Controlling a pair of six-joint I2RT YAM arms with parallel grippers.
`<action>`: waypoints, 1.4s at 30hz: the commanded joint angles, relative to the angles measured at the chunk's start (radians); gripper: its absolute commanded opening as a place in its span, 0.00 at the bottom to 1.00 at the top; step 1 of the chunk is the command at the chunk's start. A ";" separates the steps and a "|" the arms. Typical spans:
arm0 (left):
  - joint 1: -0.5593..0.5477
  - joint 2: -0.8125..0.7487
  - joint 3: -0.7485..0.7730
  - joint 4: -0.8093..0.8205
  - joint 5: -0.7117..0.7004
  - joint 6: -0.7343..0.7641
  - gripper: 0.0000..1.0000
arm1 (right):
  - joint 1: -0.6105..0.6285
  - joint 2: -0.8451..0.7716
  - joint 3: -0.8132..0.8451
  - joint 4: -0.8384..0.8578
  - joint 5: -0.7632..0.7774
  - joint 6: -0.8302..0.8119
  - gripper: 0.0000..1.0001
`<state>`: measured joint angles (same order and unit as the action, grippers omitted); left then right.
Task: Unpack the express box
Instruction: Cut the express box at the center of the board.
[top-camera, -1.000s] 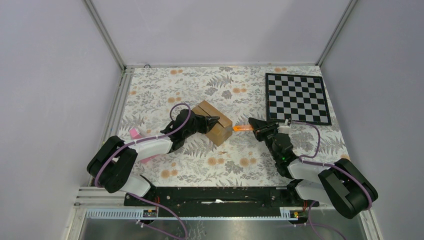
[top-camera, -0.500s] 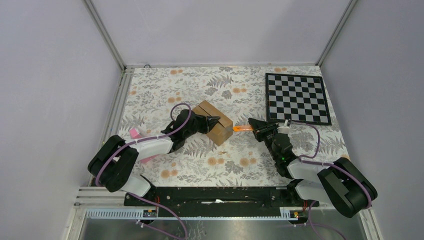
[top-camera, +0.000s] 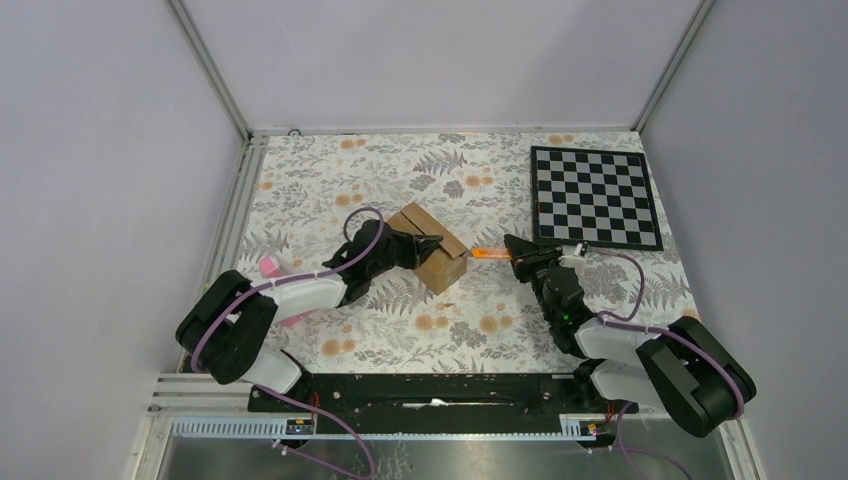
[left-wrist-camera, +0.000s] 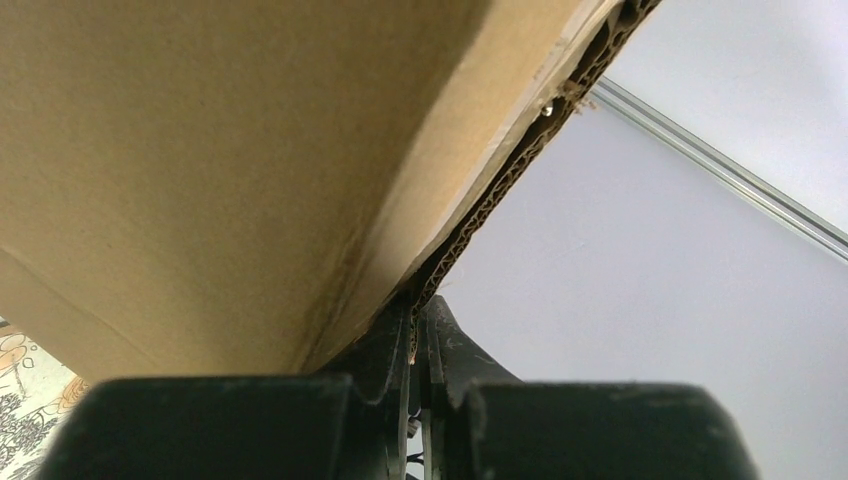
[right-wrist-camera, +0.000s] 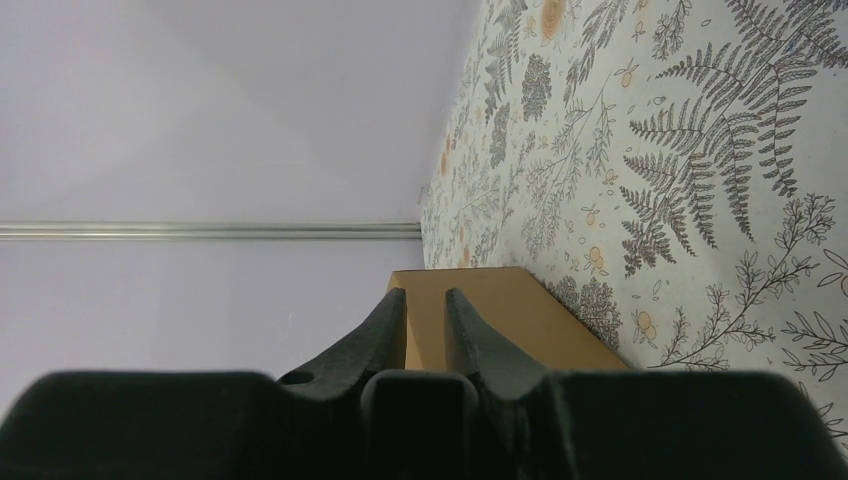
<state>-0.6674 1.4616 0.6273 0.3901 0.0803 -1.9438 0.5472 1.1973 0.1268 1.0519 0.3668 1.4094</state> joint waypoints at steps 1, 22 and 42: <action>-0.008 -0.015 -0.012 -0.018 0.036 -0.040 0.00 | 0.007 -0.016 0.023 0.036 0.064 0.000 0.00; 0.074 -0.085 0.379 -0.703 0.099 0.517 0.80 | 0.008 -0.101 0.014 -0.015 0.009 -0.063 0.00; 0.066 -0.105 0.601 -0.901 0.121 1.176 0.87 | 0.007 -0.566 0.095 -0.607 -0.158 -0.155 0.00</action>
<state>-0.5964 1.3773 1.2224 -0.4934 0.2184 -0.8398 0.5480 0.6956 0.1802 0.5770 0.2478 1.3220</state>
